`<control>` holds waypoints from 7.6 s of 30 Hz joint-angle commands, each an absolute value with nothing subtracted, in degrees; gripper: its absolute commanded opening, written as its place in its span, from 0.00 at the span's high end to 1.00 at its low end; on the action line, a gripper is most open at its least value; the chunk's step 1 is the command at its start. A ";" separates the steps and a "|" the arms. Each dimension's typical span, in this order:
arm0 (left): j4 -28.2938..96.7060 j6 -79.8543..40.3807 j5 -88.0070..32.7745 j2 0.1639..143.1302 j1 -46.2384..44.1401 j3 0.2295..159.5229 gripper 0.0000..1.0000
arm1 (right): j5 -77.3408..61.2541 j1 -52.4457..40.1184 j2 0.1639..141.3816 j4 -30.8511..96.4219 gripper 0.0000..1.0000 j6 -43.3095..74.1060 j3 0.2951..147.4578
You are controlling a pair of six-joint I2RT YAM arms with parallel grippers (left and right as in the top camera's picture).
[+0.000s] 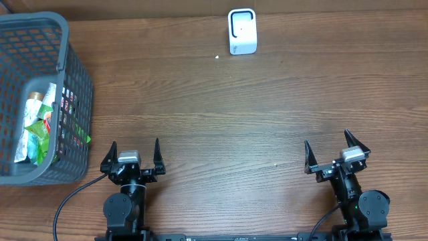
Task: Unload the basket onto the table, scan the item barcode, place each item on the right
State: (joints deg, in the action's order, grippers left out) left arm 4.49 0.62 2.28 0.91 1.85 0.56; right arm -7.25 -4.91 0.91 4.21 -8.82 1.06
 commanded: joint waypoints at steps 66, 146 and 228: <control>4.32 1.15 -3.22 0.30 1.48 0.54 0.00 | -4.75 -5.19 0.34 5.76 0.00 -8.84 2.55; 85.14 -16.60 3.33 100.20 45.08 117.10 0.10 | -33.52 -5.19 65.23 61.04 0.00 -7.55 78.76; 96.82 -19.84 8.27 110.93 34.85 140.00 0.24 | -33.12 -5.19 71.81 64.38 0.00 -7.33 78.76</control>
